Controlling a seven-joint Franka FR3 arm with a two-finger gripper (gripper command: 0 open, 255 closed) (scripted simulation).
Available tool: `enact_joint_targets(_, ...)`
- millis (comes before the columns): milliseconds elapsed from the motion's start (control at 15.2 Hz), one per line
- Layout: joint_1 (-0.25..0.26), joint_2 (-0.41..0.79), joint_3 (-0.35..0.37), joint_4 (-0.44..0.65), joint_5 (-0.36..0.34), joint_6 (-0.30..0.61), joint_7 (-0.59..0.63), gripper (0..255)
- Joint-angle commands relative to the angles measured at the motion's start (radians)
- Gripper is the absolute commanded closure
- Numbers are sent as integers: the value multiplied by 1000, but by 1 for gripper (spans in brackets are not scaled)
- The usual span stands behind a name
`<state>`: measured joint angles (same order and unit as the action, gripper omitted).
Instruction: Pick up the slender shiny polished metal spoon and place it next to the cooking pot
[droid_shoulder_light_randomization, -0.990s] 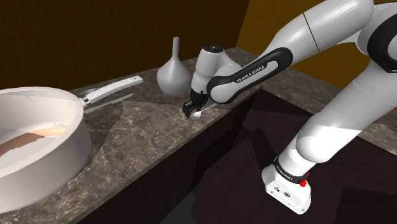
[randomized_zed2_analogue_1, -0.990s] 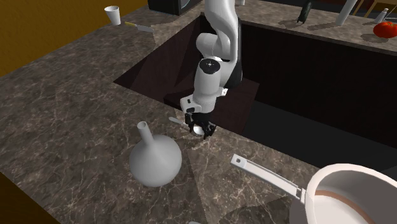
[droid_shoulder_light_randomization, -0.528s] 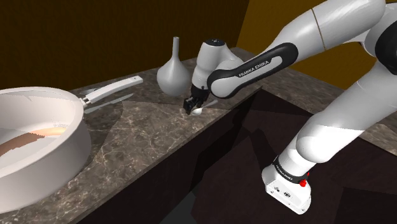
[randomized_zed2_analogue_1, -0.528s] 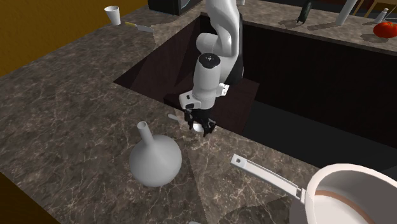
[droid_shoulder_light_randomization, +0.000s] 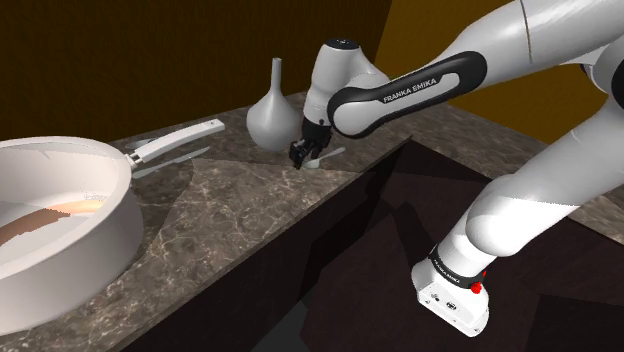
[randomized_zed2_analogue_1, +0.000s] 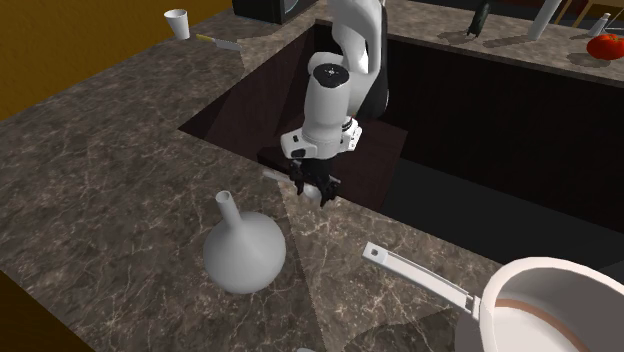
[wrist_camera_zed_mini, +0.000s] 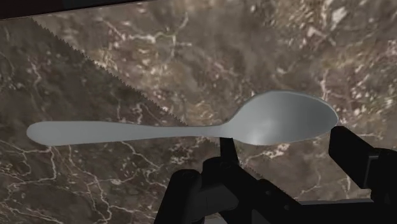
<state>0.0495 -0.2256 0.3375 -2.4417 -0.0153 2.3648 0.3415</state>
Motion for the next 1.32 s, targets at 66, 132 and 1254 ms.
enact_joint_targets(66,3,-24,-5,20,10,-43,-10,255)
enact_joint_targets(132,4,-31,-6,28,13,-58,-13,255)
enact_joint_targets(1254,9,-110,-30,191,37,-296,-47,255)
